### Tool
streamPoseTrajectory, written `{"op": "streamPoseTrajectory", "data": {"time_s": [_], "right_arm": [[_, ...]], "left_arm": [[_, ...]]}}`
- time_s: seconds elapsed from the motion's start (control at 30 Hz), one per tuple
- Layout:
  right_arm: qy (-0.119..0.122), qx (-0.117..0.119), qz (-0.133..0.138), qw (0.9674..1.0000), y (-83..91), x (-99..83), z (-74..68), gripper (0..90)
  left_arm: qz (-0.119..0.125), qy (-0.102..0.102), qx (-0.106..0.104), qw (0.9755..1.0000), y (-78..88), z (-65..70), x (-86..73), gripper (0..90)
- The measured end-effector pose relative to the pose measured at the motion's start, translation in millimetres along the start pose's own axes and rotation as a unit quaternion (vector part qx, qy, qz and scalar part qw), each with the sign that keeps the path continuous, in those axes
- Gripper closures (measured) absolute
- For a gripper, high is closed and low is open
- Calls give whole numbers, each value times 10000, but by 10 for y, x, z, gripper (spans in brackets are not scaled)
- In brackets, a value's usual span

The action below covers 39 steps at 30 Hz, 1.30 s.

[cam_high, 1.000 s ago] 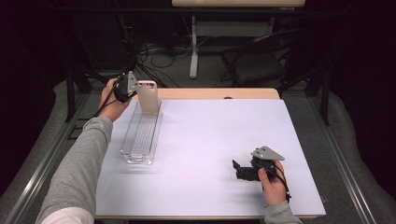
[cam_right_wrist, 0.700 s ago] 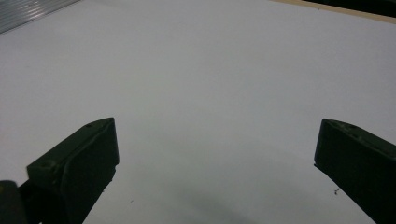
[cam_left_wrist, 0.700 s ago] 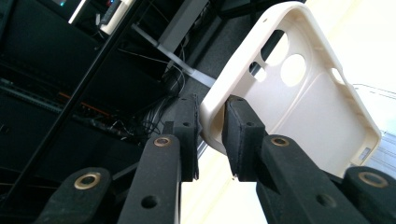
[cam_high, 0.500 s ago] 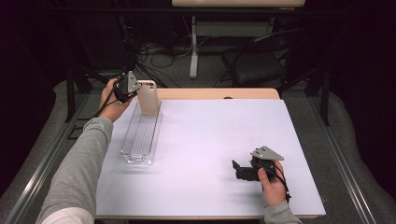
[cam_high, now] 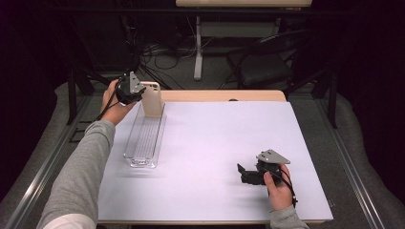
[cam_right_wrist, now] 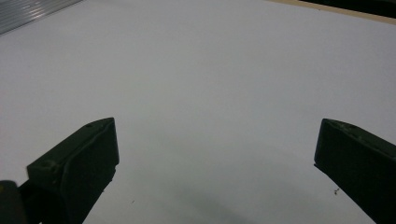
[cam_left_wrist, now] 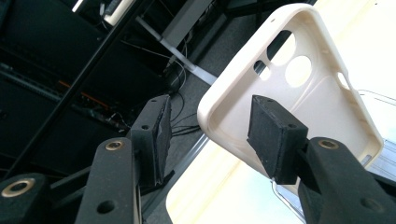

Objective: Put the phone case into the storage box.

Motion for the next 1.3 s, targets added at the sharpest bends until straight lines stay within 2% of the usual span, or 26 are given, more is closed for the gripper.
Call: {"op": "streamPoseTrajectory", "data": {"time_s": [0.1,0.5,0.7,0.8,0.97,1.1,1.17,1.23,1.3], "right_arm": [[-21,7,-3,10000,-1,1,-4,0],[23,27,-20,10000,-11,2,-9,0],[7,26,-4,10000,-10,3,-12,0],[25,33,-21,10000,-12,3,-16,0],[30,41,-18,10000,-13,5,-20,0],[27,32,-17,10000,-14,3,-14,0],[18,33,-12,10000,-15,4,-13,0],[42,42,-6,10000,-14,5,-17,0],[54,58,-1,10000,-14,5,-22,0]], "left_arm": [[-49,93,7,9999,10,-11,2,459],[-97,228,36,9997,80,-59,15,401],[-134,459,13,9989,155,-101,31,401],[-132,475,-2,9988,204,-123,37,418],[-61,706,-8,9975,266,-185,43,418],[-11,1102,-68,9939,311,-228,55,417],[-63,1427,-161,9896,329,-243,58,417],[-129,1668,-177,9858,345,-258,63,415],[-121,1989,-385,9792,354,-279,67,412]]}}
Point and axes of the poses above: each handheld gripper's, and its own axes: y roughly backward along the jaws, x roughly out of its top, z roughly to its right, the point moved 2 cm from there along -y, roughly forward along the jaws, and after that the axes turned 14 degrees about y, right-handed, at the moved point
